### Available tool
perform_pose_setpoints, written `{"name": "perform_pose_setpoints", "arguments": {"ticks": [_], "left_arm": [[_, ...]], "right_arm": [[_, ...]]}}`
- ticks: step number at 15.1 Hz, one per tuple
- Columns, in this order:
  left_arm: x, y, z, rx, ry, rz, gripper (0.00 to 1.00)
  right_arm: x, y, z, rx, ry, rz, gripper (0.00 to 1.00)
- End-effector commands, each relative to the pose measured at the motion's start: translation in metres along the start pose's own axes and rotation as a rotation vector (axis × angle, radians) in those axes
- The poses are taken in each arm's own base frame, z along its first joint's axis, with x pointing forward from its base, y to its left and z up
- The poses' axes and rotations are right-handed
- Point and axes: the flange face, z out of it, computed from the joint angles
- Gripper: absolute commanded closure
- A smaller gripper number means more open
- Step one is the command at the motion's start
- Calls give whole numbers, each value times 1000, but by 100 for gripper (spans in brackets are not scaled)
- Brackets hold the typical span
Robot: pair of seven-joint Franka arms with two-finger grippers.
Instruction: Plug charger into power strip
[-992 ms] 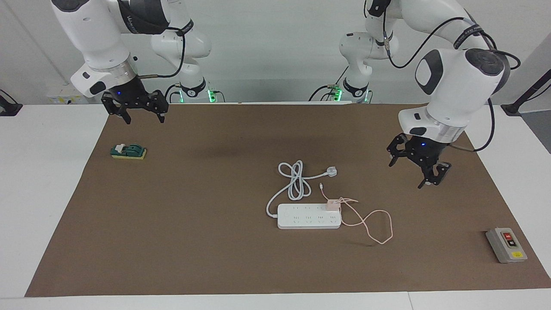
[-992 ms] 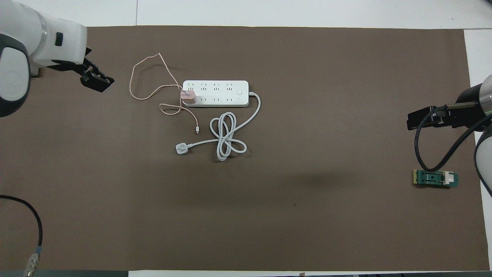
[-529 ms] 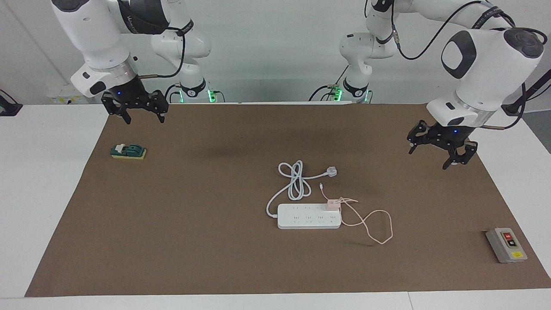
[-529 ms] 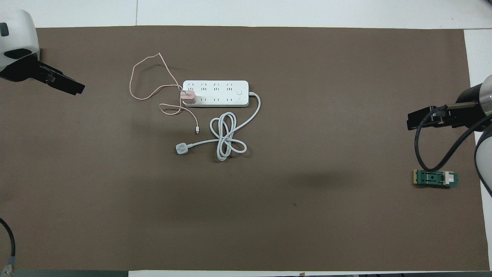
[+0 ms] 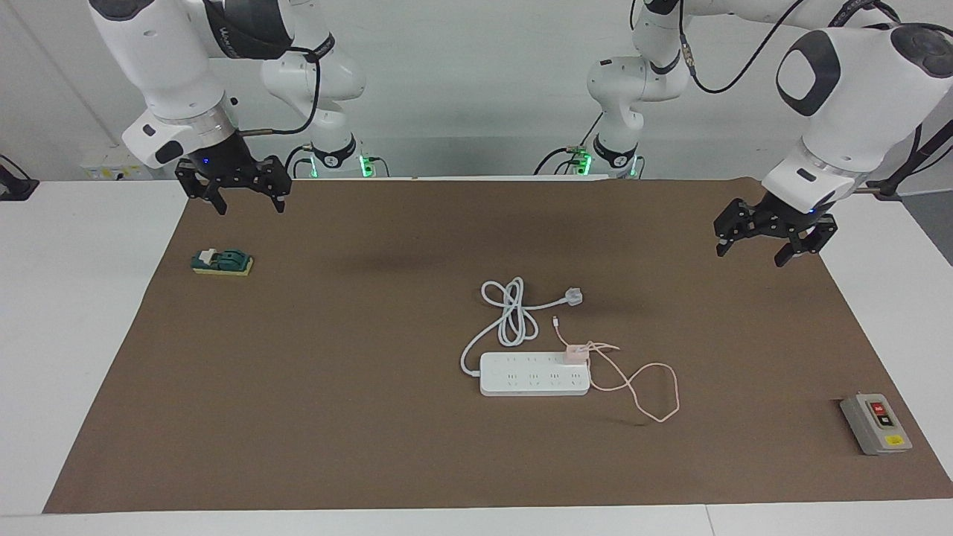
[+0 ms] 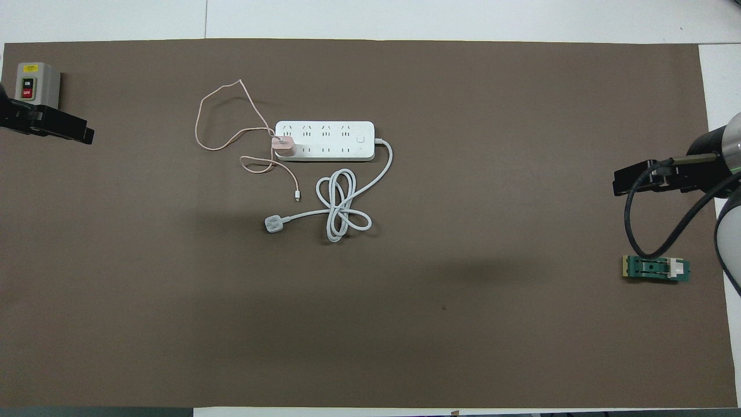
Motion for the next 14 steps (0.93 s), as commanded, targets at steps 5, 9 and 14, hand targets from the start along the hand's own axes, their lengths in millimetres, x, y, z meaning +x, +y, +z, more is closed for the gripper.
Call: {"name": "perform_pose_setpoints", "arguments": {"ticks": [5,9,14], "left_arm": [[-35,-10,10,3,-83,-108,0],[-29,-9,7,70,-52,-177,0],[-32,-12,-4,51,-90,-197,0]], "right_arm": [[-6,0,-2,-7,-10,13,0],[-6,0,-2,-7,-10,13,0],[-6,0,-2,-7,-10,12,0]]}}
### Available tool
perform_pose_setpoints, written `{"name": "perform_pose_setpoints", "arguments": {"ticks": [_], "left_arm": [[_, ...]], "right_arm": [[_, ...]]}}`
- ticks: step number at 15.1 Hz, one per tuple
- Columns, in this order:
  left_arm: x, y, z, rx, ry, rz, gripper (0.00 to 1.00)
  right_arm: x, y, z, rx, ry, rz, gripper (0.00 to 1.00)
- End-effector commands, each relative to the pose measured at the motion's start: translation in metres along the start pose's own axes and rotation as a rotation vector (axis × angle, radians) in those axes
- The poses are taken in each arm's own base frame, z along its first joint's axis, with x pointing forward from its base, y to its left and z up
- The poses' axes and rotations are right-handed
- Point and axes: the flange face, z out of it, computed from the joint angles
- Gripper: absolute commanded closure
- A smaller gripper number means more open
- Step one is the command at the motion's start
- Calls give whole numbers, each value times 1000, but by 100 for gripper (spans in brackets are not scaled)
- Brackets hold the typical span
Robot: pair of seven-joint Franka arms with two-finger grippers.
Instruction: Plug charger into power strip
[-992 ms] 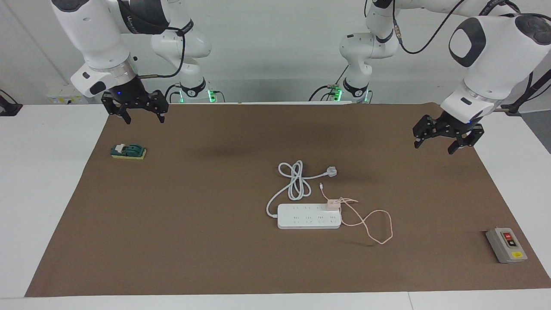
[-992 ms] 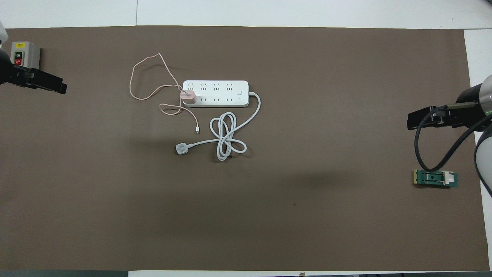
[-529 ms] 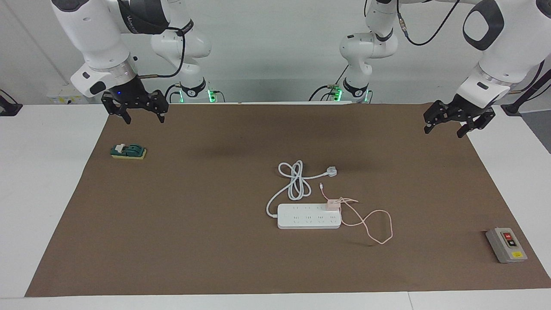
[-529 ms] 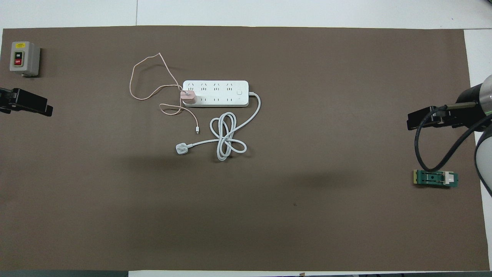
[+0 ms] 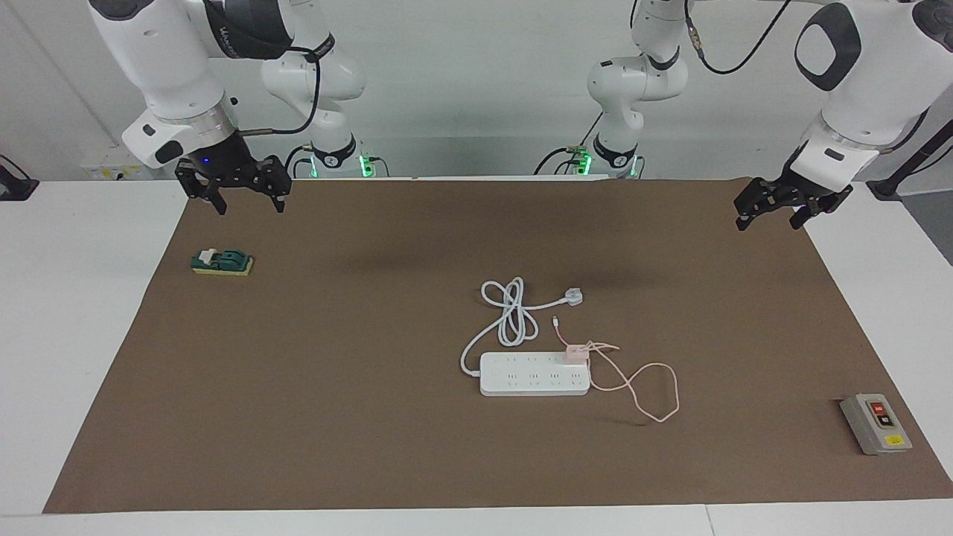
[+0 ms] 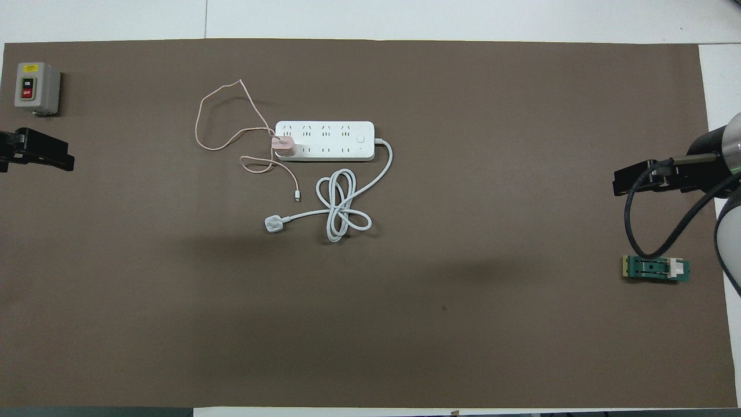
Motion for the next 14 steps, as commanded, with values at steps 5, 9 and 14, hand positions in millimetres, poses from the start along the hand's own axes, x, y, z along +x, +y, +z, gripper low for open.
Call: {"name": "perform_pose_setpoints", "arguments": {"ticks": [5,9,14], "left_arm": [[-8,-5,-11,-33,-70,-50,0],[-7,-2,-11,-33,-68,-73,0],[-12,-2,-24,-27,-48,-76,0]], "right_arm": [[-6,0,-2,-7,-11,12,0],[-6,0,-2,-7,-11,12,0],[-6,0,-2,-7,-11,12,0]]}}
